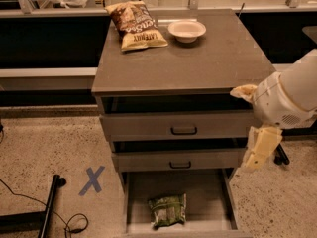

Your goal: Pick green jalapeno chip bag from bottom drawer and place on counter

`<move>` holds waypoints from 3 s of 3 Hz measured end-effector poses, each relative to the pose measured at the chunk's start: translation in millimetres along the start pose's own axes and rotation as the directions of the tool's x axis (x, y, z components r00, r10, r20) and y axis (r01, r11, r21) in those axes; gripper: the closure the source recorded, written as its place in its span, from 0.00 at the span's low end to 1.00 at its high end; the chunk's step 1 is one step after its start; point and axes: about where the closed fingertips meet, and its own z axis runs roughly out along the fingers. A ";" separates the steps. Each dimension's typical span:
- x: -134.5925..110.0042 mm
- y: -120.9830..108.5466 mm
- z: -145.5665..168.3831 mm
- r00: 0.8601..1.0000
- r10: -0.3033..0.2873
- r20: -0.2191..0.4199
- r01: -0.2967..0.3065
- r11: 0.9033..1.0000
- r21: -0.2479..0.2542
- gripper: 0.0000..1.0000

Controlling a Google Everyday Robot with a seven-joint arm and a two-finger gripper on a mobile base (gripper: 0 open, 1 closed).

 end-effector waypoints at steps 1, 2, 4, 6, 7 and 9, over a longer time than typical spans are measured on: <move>-0.3 -5.7 4.4 0.998 -0.067 0.004 0.067 0.997 0.031 0.00; 18.1 -9.1 32.8 1.000 0.007 -0.002 -0.007 1.000 -0.019 0.00; 90.5 44.7 190.6 0.981 0.071 0.180 -0.050 0.992 -0.118 0.00; 101.6 42.6 217.0 0.981 0.062 0.186 -0.038 0.991 -0.131 0.00; 121.0 23.5 246.7 0.966 0.063 0.253 -0.043 0.996 -0.082 0.00; 157.8 54.0 352.9 0.928 0.043 0.371 0.001 0.993 -0.118 0.00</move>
Offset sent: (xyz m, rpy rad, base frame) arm 0.0303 -0.0157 -0.0857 0.0279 0.1345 -0.0771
